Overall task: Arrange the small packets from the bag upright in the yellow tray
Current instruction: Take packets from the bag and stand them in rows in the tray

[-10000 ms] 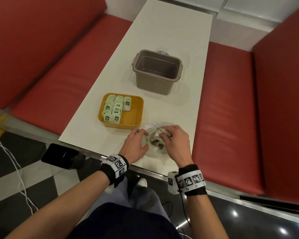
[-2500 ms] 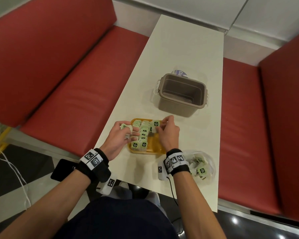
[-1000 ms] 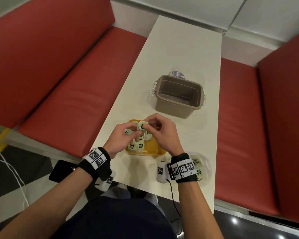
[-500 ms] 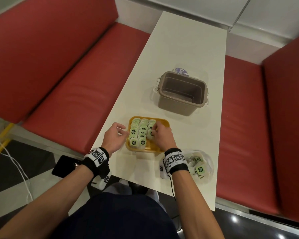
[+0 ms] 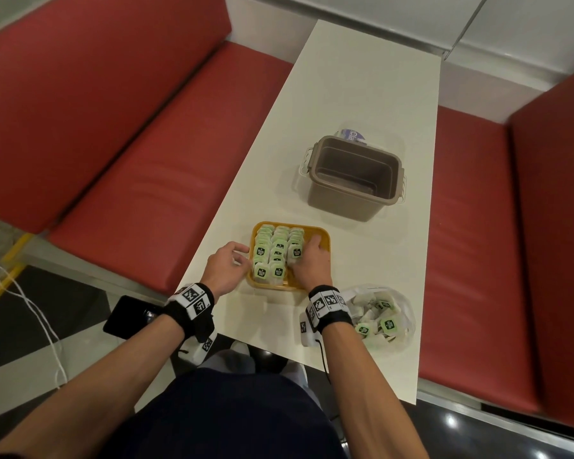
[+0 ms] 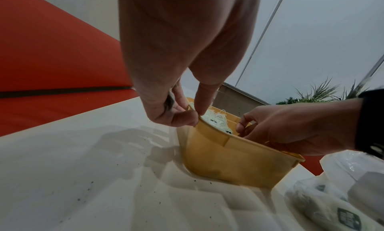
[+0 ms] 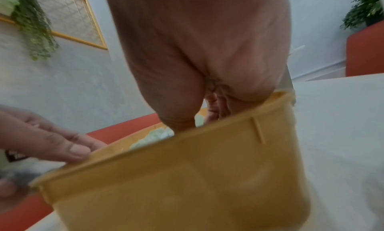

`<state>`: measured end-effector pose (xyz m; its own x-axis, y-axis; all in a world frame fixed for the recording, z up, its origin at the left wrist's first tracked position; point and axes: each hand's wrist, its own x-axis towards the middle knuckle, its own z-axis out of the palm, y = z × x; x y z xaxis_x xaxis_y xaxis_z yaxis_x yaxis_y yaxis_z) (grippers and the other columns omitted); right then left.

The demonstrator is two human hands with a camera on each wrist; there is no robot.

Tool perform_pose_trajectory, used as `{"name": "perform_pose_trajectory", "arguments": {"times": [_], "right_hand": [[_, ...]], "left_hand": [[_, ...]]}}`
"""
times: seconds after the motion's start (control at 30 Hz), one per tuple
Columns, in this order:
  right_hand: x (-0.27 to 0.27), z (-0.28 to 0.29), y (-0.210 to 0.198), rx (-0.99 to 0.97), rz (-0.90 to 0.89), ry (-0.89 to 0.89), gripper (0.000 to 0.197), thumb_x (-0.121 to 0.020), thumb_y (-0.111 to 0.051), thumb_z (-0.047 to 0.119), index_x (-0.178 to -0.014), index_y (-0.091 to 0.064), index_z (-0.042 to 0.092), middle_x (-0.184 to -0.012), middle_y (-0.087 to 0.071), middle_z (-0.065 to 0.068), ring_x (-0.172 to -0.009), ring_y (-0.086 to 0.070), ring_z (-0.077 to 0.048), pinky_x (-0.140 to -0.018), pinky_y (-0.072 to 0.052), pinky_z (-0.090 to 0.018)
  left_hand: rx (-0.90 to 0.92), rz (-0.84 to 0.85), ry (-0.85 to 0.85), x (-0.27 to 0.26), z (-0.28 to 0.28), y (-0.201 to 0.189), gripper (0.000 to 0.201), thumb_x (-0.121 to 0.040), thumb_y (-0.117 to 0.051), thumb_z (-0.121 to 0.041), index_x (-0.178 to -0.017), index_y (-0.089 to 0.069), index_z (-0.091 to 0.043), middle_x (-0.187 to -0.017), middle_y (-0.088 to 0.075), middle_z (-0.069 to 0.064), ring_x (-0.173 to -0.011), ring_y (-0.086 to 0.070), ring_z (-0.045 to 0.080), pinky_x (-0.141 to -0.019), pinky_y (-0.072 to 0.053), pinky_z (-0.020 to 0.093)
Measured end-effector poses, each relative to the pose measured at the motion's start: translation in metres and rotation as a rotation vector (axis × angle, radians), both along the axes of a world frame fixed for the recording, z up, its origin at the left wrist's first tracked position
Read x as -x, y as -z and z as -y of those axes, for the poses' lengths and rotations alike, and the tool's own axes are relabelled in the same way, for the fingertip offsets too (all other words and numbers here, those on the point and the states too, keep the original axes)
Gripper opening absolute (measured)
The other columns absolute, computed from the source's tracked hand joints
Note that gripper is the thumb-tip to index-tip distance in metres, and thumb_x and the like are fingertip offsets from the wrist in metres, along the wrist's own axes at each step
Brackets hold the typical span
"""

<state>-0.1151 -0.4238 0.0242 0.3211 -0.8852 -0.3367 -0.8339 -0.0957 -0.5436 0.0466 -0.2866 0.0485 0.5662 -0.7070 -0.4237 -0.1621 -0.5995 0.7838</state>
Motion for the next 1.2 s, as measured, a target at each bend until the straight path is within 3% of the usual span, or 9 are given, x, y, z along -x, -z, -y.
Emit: {"name": "perform_pose_trajectory", "arguments": {"times": [0.27,0.33,0.47,0.57,0.63,0.77,0.87,1.03,1.2], "right_hand": [[-0.003,-0.001,-0.001,0.086,-0.072,-0.036,0.044,-0.095,-0.075,0.009,-0.128,-0.046,0.009,-0.116,-0.067,-0.018,-0.104,-0.069,-0.043,-0.085,-0.059,-0.049],[0.000,-0.001,-0.012,0.084,-0.053,-0.044,0.043,-0.095,-0.076,0.010,-0.128,-0.049,0.008,-0.120,-0.066,-0.018,-0.106,-0.067,-0.043,-0.086,-0.055,-0.047],[0.004,0.002,-0.048,0.211,0.101,-0.089,0.024,-0.096,-0.071,0.015,-0.114,-0.055,0.016,-0.112,-0.066,-0.005,-0.100,-0.065,-0.030,-0.081,-0.052,-0.041],[-0.001,0.001,-0.082,0.152,0.396,-0.216,0.016,-0.099,-0.076,0.023,-0.109,-0.065,0.025,-0.102,-0.074,0.011,-0.090,-0.070,-0.007,-0.082,-0.058,-0.027],[-0.004,-0.004,-0.106,0.060,0.493,-0.362,0.015,-0.099,-0.078,0.029,-0.112,-0.070,0.029,-0.105,-0.075,0.015,-0.094,-0.070,-0.003,-0.082,-0.053,-0.015],[-0.007,-0.005,-0.121,0.034,0.393,-0.622,0.017,-0.096,-0.081,0.036,-0.112,-0.077,0.036,-0.109,-0.072,0.011,-0.095,-0.068,-0.004,-0.086,-0.054,-0.023],[-0.005,0.000,-0.119,0.070,0.451,-0.534,0.004,-0.098,-0.079,0.037,-0.098,-0.076,0.034,-0.101,-0.072,0.011,-0.092,-0.068,-0.007,-0.086,-0.054,-0.031],[0.003,0.005,-0.116,0.033,0.600,-0.285,0.008,-0.100,-0.077,0.036,-0.097,-0.075,0.028,-0.090,-0.072,0.008,-0.084,-0.066,-0.008,-0.080,-0.054,-0.029],[0.011,0.010,-0.118,-0.003,0.664,-0.187,0.009,-0.102,-0.076,0.031,-0.096,-0.075,0.024,-0.092,-0.077,0.010,-0.085,-0.069,-0.006,-0.082,-0.055,-0.028]], "left_hand": [[0.011,0.009,0.033,-0.002,-0.001,-0.005,0.028,-0.094,-0.075,-0.014,-0.121,-0.069,-0.023,-0.097,-0.075,-0.001,-0.092,-0.074,0.023,-0.080,-0.061,0.039],[0.012,0.034,0.009,-0.004,-0.001,-0.009,0.028,-0.099,-0.067,-0.013,-0.125,-0.062,-0.022,-0.100,-0.073,0.000,-0.092,-0.072,0.022,-0.072,-0.056,0.033],[0.117,-0.050,-0.045,-0.006,0.001,-0.021,0.032,-0.106,-0.047,-0.004,-0.134,-0.045,-0.019,-0.109,-0.074,0.005,-0.096,-0.073,0.024,-0.078,-0.058,0.035],[0.221,-0.195,0.048,-0.004,0.003,-0.038,0.039,-0.109,-0.036,0.003,-0.139,-0.032,-0.021,-0.118,-0.075,0.010,-0.102,-0.075,0.022,-0.083,-0.059,0.035],[0.294,-0.297,0.158,-0.001,0.006,-0.053,0.042,-0.112,-0.040,0.001,-0.143,-0.024,-0.023,-0.121,-0.074,0.012,-0.106,-0.077,0.021,-0.091,-0.061,0.037],[0.369,-0.396,0.335,0.002,0.014,-0.071,0.061,-0.109,-0.048,0.005,-0.147,-0.015,-0.030,-0.136,-0.065,0.014,-0.121,-0.071,0.016,-0.098,-0.062,0.041],[0.381,-0.444,0.323,0.001,0.018,-0.075,0.063,-0.108,-0.058,-0.001,-0.145,-0.019,-0.035,-0.129,-0.069,0.025,-0.111,-0.075,0.028,-0.102,-0.061,0.046],[0.409,-0.438,0.209,0.003,0.019,-0.080,0.027,-0.108,-0.061,-0.006,-0.132,-0.048,-0.010,-0.114,-0.079,0.019,-0.105,-0.078,0.038,-0.101,-0.059,0.051],[0.394,-0.434,0.265,0.006,0.022,-0.082,0.023,-0.106,-0.066,-0.020,-0.119,-0.059,-0.001,-0.113,-0.081,0.015,-0.107,-0.078,0.035,-0.091,-0.061,0.039]]}}
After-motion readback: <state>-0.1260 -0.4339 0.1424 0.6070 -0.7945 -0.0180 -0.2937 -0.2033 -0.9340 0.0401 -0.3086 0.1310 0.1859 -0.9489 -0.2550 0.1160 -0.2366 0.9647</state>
